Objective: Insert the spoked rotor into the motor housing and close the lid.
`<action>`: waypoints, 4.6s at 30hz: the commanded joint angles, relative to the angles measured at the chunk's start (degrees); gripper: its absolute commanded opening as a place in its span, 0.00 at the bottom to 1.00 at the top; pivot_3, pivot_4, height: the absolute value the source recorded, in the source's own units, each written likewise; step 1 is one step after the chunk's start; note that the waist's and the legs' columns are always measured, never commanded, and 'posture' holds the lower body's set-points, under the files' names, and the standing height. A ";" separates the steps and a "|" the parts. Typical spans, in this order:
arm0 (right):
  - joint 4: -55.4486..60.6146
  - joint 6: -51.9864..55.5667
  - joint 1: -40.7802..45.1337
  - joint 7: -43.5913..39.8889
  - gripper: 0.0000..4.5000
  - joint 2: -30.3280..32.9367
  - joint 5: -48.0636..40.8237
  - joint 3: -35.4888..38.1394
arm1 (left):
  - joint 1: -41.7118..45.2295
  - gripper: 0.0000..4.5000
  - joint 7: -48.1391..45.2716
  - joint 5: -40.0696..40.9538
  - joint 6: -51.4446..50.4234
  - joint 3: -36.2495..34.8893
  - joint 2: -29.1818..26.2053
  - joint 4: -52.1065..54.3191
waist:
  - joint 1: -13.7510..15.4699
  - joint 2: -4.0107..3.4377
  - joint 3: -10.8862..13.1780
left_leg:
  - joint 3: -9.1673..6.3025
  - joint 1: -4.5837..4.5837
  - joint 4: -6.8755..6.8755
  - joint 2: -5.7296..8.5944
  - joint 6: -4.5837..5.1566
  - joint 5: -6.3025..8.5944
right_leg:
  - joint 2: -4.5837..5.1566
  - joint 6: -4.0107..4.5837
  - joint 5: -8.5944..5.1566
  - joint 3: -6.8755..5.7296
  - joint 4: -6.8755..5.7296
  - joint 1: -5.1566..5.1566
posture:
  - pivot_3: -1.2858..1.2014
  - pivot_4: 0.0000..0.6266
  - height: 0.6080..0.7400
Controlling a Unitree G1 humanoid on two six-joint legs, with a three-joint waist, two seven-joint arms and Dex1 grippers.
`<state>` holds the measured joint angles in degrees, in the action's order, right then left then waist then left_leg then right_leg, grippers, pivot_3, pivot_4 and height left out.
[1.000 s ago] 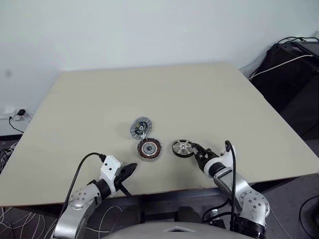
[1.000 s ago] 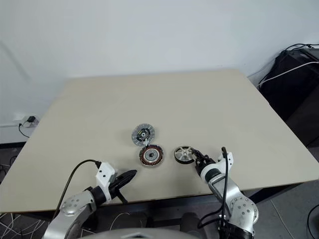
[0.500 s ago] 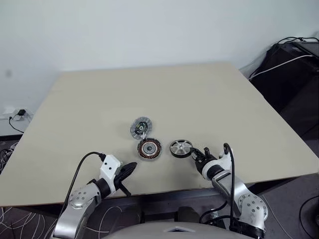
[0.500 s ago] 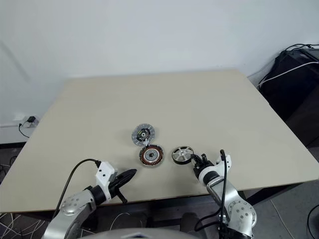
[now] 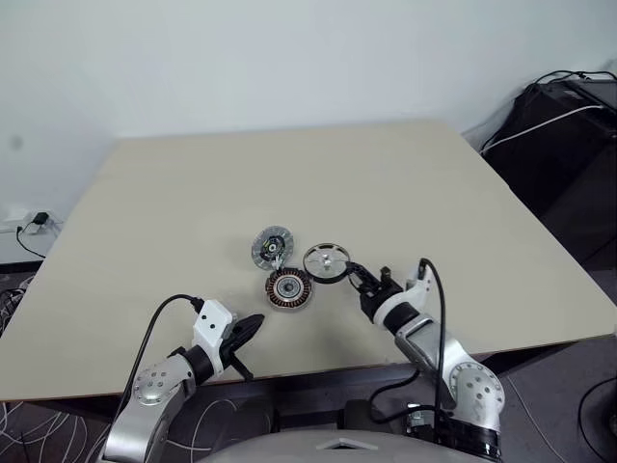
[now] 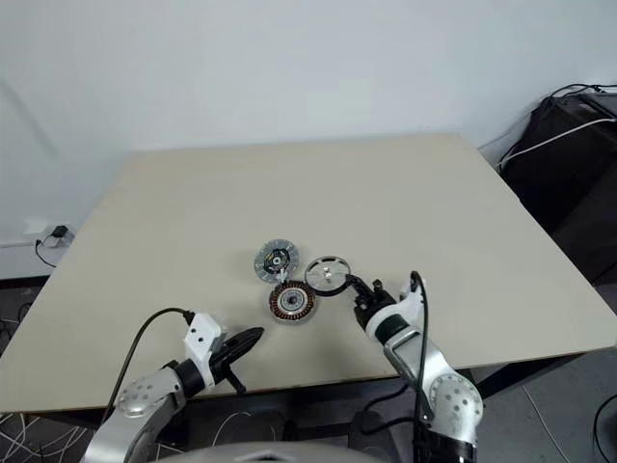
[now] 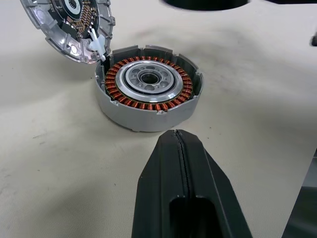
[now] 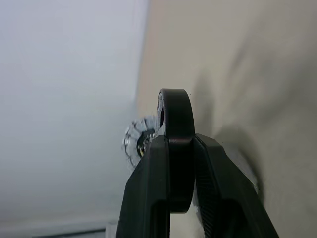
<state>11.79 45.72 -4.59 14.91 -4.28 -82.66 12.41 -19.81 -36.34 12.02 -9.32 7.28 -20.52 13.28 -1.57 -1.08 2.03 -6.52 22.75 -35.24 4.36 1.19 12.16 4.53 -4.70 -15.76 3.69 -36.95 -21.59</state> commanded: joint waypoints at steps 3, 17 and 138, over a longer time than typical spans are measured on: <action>-4.24 0.20 4.53 -2.41 0.08 -1.18 4.41 -4.70 | -0.60 0.00 0.43 0.78 0.93 -0.96 -0.14 2.04 | 0.02 0.00 0.00 | 0.00 0.00 0.00 0.00 0.00 0.00 | -0.05 0.01 0.01 -0.01 0.00 -0.01 | 0.52 0.00 1.00; -9.55 2.00 7.04 -5.84 0.08 -2.10 9.29 -7.02 | -3.78 0.00 2.00 1.01 0.87 -2.29 -0.23 4.52 | 0.01 0.03 -0.02 | 0.01 -0.01 -0.01 0.05 0.01 -0.01 | -0.18 -0.01 0.05 -0.02 -0.02 0.01 | 0.52 0.00 1.00; -20.00 -34.07 37.82 -75.25 0.56 28.42 101.44 -55.06 | -2.88 0.00 4.13 0.37 2.07 1.10 2.11 4.18 | 0.97 0.80 -0.35 | -0.04 -0.17 -0.49 0.07 -0.02 -0.04 | -0.30 0.10 0.32 -0.18 -0.25 0.27 | 0.52 0.00 1.00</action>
<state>-7.85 12.66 31.49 -60.06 24.42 18.22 -43.64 -22.88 -32.45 11.91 -8.34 8.67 -18.51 14.66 -0.60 -0.28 1.68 -6.57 22.58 -35.74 4.43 1.17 12.12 4.23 -4.60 -15.44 3.51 -37.20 -21.31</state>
